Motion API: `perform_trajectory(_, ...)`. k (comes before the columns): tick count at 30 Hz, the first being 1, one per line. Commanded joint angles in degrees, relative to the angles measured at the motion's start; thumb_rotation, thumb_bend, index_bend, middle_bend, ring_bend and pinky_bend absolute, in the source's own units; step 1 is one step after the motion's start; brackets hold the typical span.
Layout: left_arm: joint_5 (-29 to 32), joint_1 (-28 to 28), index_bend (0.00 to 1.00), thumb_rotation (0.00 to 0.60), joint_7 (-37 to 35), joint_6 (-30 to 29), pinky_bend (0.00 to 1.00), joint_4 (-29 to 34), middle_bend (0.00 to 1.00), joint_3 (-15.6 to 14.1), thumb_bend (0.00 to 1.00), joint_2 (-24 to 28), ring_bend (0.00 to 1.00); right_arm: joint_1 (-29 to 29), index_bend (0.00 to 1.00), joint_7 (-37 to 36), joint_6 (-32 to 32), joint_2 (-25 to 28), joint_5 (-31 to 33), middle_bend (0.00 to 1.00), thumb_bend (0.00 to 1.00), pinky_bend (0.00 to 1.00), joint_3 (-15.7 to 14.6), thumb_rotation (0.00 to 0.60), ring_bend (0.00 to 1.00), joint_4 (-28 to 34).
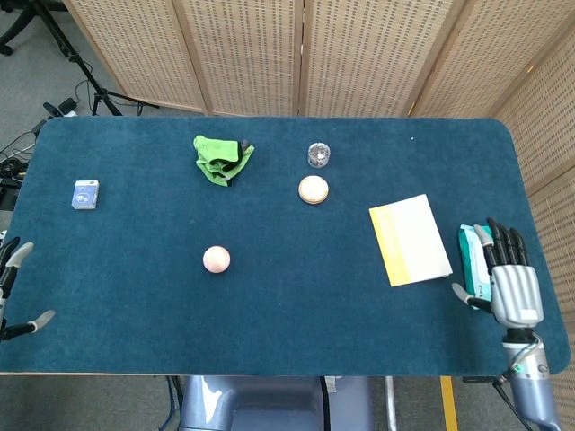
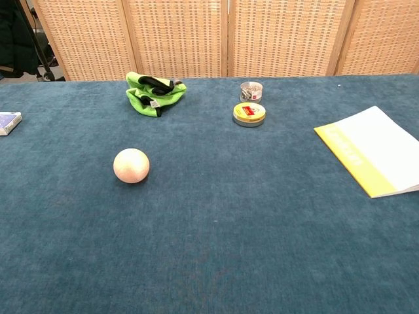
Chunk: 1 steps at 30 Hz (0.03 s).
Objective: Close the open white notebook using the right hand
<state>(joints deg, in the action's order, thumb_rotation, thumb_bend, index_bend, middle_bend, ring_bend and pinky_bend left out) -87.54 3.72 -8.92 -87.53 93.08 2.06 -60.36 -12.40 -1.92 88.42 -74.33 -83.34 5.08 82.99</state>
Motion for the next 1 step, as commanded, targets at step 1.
perform_trajectory(1,0.0,-0.1,0.0,0.6,0.2,-0.2,0.0,0.1,0.0,0.0,0.0,-0.1,0.0,2.4,0.0,0.2,0.3,1.8,-1.3,0.0,0.08,0.0,-1.7,0.6,0.0,2.2)
